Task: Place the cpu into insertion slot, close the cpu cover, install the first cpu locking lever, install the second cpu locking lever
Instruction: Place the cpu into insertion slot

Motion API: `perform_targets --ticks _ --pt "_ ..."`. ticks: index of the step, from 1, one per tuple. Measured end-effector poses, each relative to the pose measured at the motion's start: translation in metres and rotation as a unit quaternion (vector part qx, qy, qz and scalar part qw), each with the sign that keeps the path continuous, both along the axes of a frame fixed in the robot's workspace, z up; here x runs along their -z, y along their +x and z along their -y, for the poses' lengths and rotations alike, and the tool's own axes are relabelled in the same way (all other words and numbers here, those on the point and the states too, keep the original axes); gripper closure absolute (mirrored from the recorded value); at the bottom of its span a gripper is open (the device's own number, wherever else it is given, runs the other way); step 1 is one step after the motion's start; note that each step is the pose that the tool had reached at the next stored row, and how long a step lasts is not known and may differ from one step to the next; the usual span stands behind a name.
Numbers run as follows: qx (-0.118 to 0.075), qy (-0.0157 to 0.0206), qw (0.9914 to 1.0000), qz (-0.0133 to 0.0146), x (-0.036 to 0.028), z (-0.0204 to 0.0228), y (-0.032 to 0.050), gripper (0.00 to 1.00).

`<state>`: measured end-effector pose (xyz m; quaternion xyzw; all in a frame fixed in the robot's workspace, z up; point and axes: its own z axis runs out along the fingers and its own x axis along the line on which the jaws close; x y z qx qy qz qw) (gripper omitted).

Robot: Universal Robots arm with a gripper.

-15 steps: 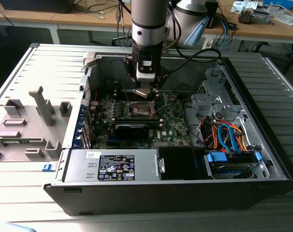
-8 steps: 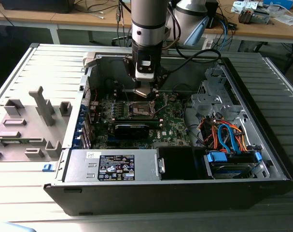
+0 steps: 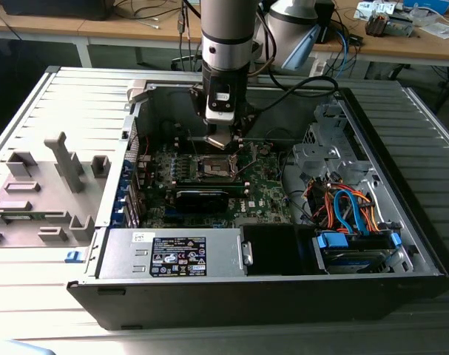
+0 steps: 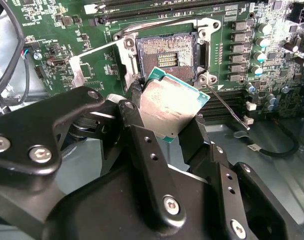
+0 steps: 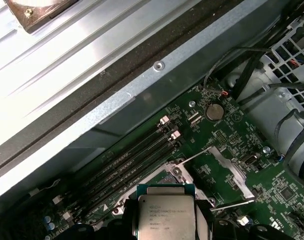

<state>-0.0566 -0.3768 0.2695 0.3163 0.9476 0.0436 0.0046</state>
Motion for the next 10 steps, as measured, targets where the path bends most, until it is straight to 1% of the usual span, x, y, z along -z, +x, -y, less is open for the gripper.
perform_targets --ticks 10 --pt "0.021 0.0 0.99978 0.0 0.0003 0.0 0.0 0.45"
